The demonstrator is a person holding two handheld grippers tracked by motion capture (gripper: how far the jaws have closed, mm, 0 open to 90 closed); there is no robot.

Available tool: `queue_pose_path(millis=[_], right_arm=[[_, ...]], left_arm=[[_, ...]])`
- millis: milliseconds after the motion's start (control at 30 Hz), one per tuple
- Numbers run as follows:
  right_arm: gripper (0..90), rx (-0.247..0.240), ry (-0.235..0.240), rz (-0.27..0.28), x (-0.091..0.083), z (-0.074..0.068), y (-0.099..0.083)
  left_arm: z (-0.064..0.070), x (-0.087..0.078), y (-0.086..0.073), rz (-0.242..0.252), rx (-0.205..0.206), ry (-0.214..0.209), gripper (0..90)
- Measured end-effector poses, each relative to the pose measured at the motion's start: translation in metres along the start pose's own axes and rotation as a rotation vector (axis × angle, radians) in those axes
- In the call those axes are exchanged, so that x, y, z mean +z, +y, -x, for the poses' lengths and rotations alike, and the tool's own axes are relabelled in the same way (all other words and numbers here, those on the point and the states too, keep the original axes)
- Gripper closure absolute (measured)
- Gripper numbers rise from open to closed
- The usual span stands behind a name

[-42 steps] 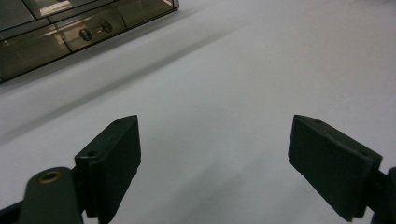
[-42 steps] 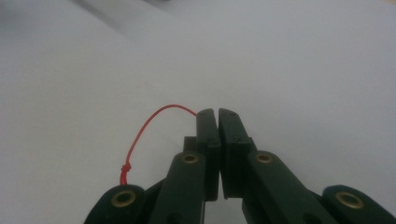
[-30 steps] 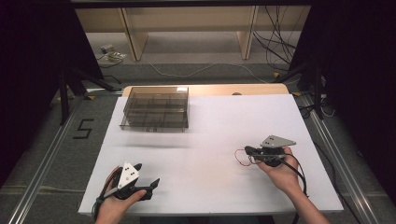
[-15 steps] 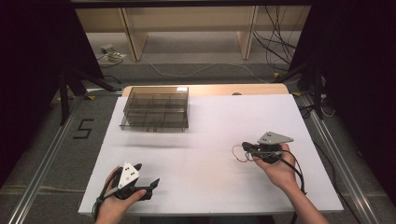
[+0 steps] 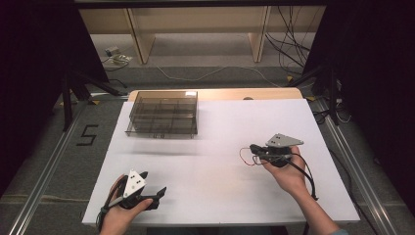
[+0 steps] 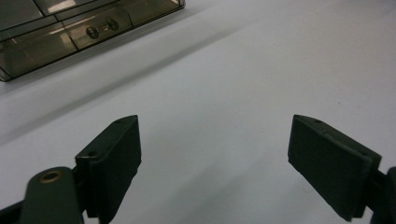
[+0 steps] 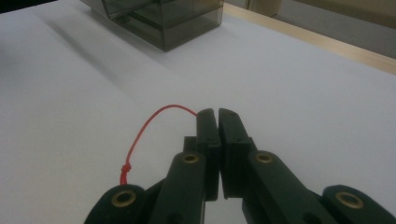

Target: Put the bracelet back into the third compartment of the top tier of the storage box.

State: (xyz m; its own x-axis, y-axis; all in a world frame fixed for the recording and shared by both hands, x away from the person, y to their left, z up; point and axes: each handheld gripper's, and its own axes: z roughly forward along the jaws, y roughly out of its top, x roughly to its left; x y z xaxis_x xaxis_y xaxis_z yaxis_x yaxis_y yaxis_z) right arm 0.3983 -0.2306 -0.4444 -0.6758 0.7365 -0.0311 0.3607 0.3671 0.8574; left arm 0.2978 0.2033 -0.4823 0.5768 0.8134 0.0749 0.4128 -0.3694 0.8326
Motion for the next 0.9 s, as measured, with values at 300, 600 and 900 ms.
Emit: queue_pose_path(millis=[300, 600, 900], right_arm=[[88.2, -0.007, -0.001, 0.016, 0.004, -0.002, 0.007], [88.2, -0.015, 0.005, 0.013, 0.008, -0.004, 0.013], [88.2, -0.026, 0.007, 0.022, 0.011, -0.006, 0.023]], left_arm=[[0.0, 0.001, 0.0, 0.001, 0.0, 0.002, 17.1], [0.0, 0.001, 0.0, 0.002, -0.002, -0.001, 17.1], [0.001, 0.002, 0.001, -0.001, -0.001, -0.003, 17.1]])
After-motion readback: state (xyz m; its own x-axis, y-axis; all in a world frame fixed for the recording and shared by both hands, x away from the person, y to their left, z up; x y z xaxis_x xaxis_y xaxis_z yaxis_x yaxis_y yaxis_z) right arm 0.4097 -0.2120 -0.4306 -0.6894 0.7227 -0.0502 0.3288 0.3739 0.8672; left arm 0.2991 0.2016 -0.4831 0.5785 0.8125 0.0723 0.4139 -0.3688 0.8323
